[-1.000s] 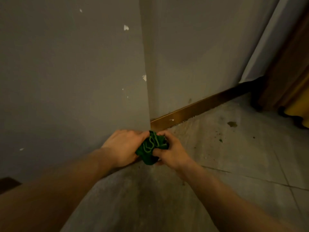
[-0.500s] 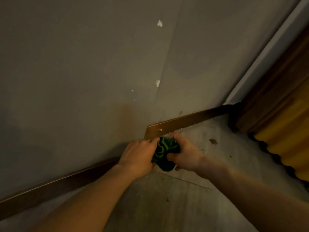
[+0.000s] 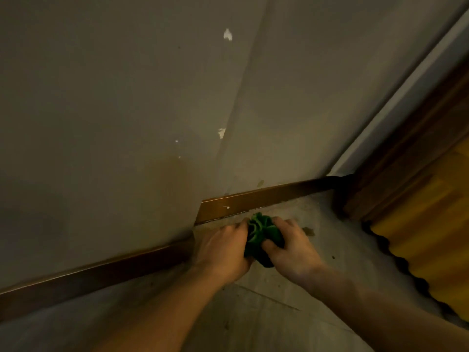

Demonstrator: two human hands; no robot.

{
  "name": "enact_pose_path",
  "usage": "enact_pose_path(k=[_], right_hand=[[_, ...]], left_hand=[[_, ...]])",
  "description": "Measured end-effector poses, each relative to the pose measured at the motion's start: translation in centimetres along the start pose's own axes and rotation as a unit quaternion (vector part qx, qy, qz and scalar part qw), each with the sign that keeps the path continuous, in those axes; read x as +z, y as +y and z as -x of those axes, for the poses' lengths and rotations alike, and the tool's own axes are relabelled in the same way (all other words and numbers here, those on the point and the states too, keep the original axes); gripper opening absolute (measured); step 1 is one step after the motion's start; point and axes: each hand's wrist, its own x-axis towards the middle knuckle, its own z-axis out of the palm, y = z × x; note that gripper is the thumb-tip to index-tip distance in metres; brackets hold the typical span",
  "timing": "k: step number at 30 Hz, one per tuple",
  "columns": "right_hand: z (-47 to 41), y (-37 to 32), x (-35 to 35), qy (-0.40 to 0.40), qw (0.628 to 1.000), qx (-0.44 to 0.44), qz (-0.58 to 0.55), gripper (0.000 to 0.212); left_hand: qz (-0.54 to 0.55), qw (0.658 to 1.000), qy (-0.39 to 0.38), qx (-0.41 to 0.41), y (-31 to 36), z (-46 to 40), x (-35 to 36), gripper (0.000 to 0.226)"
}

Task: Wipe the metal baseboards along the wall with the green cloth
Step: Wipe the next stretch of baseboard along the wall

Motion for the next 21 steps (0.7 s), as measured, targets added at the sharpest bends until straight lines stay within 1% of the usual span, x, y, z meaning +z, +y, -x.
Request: enact_pose_path(k=[1,3,5,6,9,11,13,18,21], right_hand=[[-0.6,0.6,0.7,-0.016,1.0,-0.004,-0.012,0.027],[-1.8,1.6,2.0,-0.057,0.998,-0.009,-0.025,0.041],[-2.8,2.5,3.5,-0.084,0.996,-0.025,-0.026,0.054],[-3.3,2.9,4.2,-0.083,0.996,-0.03,-0.025,0.056],[-5.2,4.2,5.9,-0.06,0.996,-0.047,-0.037,0.045],[-6.3,5.4,6.4,-0.059,0.995,-0.06,-0.059,0.043],[-7.5,6.8,6.5,-0.056,0.994,-0.084,-0.042,0.048],[-10.7,9.4,6.2,-0.03,0.988,-0.142,0.045,0.055],[-12.3,10.4,6.7,-0.03,0.978,-0.179,0.101,0.056]], left_hand=[[-0.006,1.0,0.008,-0.011,-0.4,-0.2,0.6,0.046],[-0.009,0.999,0.019,-0.031,-1.3,-0.3,2.0,0.039],[-0.008,0.998,0.011,-0.055,-2.1,0.1,3.4,0.032],[-0.008,0.998,0.008,-0.065,-2.5,0.3,4.0,0.03],[0.001,0.995,0.026,-0.092,-3.7,0.1,5.9,0.032],[0.022,0.994,0.029,-0.101,-4.1,-0.2,7.6,0.042],[0.024,0.994,0.012,-0.101,-4.5,-0.7,9.2,0.058],[-0.05,0.994,0.015,-0.098,-6.3,-1.4,11.6,0.101],[-0.09,0.991,-0.002,-0.1,-7.7,-1.5,13.0,0.114]])
